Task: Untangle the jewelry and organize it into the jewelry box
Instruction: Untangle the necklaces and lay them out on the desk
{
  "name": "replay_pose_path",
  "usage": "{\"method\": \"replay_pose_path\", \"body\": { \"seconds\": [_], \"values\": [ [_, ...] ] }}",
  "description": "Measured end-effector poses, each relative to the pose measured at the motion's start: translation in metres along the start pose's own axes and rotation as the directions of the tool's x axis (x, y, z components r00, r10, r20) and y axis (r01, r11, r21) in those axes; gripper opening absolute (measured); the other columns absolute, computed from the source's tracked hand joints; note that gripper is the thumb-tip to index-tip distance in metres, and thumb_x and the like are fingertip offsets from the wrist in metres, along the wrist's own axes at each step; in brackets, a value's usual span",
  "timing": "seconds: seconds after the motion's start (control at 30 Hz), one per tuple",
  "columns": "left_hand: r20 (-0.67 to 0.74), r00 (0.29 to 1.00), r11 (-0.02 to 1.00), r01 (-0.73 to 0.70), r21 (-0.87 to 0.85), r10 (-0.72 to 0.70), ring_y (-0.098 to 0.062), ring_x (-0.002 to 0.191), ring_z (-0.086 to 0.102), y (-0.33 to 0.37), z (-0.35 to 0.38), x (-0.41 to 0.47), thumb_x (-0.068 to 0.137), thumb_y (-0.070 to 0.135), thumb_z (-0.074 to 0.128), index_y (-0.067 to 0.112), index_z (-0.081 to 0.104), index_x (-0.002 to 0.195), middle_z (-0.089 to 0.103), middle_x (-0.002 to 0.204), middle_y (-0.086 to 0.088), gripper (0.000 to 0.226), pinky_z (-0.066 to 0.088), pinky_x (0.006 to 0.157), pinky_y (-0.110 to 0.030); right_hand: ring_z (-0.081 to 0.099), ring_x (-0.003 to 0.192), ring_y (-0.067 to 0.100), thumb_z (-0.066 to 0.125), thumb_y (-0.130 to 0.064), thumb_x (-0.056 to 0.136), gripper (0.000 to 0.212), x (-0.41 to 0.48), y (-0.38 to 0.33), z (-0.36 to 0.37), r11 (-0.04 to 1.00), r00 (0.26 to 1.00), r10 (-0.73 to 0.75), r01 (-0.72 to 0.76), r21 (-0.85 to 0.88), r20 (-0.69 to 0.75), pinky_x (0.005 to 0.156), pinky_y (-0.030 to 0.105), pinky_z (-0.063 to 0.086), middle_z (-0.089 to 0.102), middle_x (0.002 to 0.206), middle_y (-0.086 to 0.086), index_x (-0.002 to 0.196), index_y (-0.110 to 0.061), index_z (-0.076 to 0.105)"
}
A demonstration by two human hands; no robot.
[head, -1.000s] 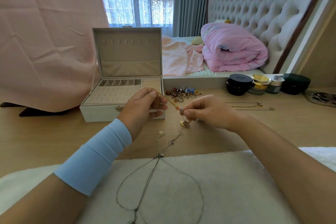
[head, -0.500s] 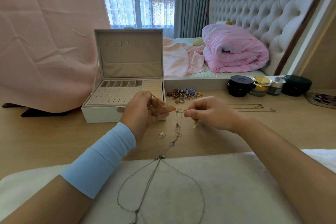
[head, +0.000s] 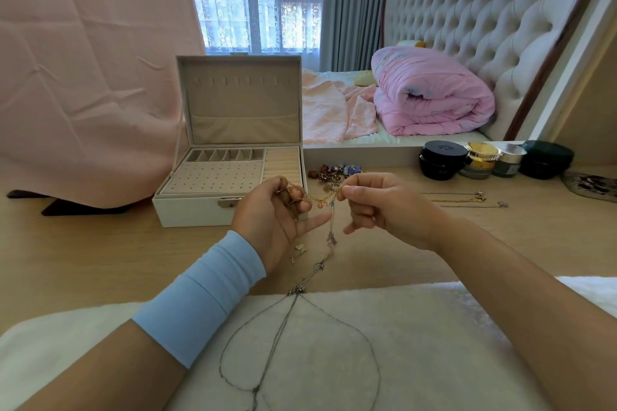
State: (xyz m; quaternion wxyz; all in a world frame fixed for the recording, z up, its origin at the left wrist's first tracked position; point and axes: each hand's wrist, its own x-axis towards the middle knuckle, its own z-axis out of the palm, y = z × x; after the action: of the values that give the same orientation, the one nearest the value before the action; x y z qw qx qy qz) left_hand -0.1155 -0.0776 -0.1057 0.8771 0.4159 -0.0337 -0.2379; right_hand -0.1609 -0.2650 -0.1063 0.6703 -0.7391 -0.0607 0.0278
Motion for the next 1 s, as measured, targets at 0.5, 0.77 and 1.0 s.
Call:
{"method": "replay_pose_path", "body": {
  "seconds": [0.5,0.77,1.0],
  "values": [
    [0.134,0.954,0.639,-0.281,0.716,0.27,-0.017,0.053,0.058,0.021,0.012,0.002,0.1,0.015,0.051,0.009,0.06,0.095,0.068,0.07,0.001,0.012,0.058,0.063,-0.033,0.036,0.047,0.011,0.075,-0.033,0.089,0.021,-0.008,-0.008,-0.019,0.877,0.988,0.088,-0.137,-0.461,-0.126,0.044,0.025,0.038,0.051,0.053,-0.009,0.098,-0.015,0.081],
    [0.331,0.886,-0.145,-0.3,0.943,0.324,-0.017,0.081,0.064,-0.005,0.038,0.035,0.095,0.024,0.057,0.021,0.066,0.093,0.068,0.09,0.005,0.01,0.054,0.078,-0.033,0.036,0.045,0.009,0.068,-0.028,0.095,0.021,-0.018,-0.011,-0.028,0.869,0.98,0.14,-0.189,-0.457,-0.14,0.048,0.028,0.039,0.057,0.048,-0.02,0.105,-0.012,0.079],
    [0.473,0.821,-0.383,-0.344,0.857,0.321,-0.018,0.089,0.06,-0.019,0.036,0.024,0.093,0.018,0.059,0.02,0.068,0.101,0.062,0.1,0.002,0.012,0.053,0.082,-0.033,0.036,0.049,0.014,0.062,-0.024,0.099,0.023,-0.022,-0.01,-0.035,0.885,0.97,0.144,-0.215,-0.414,-0.197,0.052,0.03,0.041,0.054,0.043,-0.025,0.107,-0.007,0.076]
  ]
}}
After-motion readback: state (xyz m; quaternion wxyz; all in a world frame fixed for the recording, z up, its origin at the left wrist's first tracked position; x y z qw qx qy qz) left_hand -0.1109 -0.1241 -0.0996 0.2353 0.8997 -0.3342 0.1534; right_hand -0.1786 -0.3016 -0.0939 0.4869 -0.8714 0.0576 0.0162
